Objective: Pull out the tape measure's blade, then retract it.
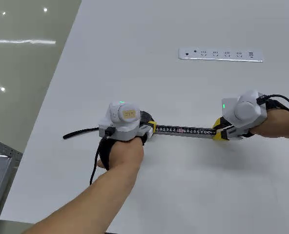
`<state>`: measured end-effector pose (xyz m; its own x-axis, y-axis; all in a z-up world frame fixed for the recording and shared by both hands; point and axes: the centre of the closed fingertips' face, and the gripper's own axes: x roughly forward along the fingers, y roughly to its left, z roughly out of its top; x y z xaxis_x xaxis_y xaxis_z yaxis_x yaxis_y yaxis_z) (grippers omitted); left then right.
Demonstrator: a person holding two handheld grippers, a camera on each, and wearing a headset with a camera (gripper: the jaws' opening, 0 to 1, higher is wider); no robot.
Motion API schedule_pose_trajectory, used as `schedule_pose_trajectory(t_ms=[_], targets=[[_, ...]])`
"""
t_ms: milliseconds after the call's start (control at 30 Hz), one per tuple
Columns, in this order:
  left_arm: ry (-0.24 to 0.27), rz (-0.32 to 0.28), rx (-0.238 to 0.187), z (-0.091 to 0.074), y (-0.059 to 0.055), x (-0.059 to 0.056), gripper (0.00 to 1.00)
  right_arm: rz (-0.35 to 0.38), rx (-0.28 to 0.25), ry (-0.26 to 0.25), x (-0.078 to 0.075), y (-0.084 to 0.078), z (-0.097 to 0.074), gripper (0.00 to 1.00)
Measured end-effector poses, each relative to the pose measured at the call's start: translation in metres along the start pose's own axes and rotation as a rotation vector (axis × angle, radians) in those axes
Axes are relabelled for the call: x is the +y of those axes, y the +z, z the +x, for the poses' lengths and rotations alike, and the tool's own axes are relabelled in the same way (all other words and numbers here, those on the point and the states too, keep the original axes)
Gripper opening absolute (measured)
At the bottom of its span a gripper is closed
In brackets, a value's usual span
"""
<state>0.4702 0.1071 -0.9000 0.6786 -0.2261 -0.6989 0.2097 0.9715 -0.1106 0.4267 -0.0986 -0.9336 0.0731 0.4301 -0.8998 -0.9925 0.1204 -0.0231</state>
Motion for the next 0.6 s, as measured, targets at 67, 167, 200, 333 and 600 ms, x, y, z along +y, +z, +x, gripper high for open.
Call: schedule_pose_trajectory(t_ms=[67,167,200,333,600], targets=[[0.001,-0.003,0.001,0.000,0.000,0.000,0.56,-0.007,-0.001,0.002,0.000,0.003,0.002,0.14],[0.002,-0.006,0.001,0.000,0.000,0.000,0.56,-0.011,-0.008,0.005,-0.001,0.008,0.004,0.14],[0.002,-0.004,0.000,-0.001,0.000,0.000,0.56,-0.011,-0.011,0.005,-0.001,0.009,0.005,0.14],[0.002,-0.004,0.001,-0.001,-0.001,0.000,0.56,-0.013,-0.017,0.008,-0.001,0.014,0.009,0.14],[-0.004,0.006,0.002,-0.003,0.000,-0.001,0.55,-0.021,-0.026,0.012,-0.002,0.023,0.013,0.14]])
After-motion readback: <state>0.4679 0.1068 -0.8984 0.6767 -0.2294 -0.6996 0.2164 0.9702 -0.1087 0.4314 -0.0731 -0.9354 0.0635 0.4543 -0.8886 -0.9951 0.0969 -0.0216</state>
